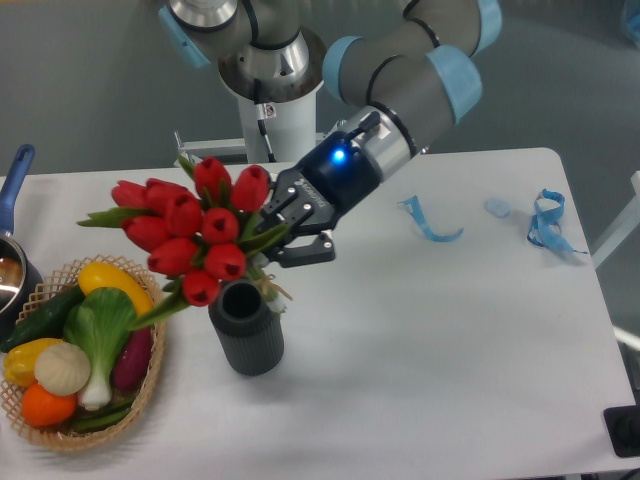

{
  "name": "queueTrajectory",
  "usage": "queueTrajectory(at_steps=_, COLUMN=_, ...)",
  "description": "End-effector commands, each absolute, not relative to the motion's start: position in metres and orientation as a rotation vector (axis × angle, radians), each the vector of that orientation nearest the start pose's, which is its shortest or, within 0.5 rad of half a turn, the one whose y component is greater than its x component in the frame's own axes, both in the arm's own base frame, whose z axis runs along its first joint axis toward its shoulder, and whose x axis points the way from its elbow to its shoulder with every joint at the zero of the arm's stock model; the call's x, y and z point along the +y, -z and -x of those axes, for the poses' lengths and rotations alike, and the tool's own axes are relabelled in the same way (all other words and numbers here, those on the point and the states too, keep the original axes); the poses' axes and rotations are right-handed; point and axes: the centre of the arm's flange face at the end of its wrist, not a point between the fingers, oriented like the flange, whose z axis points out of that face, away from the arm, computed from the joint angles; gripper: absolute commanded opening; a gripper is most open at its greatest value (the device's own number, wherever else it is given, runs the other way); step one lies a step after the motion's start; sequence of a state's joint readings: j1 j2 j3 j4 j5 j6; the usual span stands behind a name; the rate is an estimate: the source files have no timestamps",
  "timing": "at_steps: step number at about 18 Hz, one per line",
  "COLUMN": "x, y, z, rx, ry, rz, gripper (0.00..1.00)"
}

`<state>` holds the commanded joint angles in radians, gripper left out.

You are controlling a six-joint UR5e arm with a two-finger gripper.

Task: Insert the flowers into the vase
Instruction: 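Tilt the tulip stems and lower them into the vase opening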

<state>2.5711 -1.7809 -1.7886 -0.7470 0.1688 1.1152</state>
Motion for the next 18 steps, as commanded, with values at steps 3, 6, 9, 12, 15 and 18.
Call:
queueTrajectory(at_steps=3, x=0.49, y=-0.43, z=0.326, rx=0.382, ry=0.439, rz=1.7, gripper=0.08)
queueTrajectory(at_steps=6, x=0.487, y=-0.423, z=0.323, rx=0.37, ry=0.454, rz=1.703, gripper=0.08)
queueTrajectory(at_steps=9, x=0.485, y=-0.413, z=0.319, rx=0.357, ry=0.469, rz=1.709, gripper=0.08)
queueTrajectory(at_steps=12, x=0.485, y=-0.4, z=0.319, rx=0.339, ry=0.491, rz=1.716, gripper=0.09)
queueTrajectory(at_steps=15, x=0.485, y=-0.38, z=0.321, rx=0.312, ry=0.521, rz=1.728, gripper=0.09)
queueTrajectory(at_steps=18, x=0.483, y=-0.366, z=0.323, rx=0.287, ry=0.542, rz=1.736, gripper=0.09)
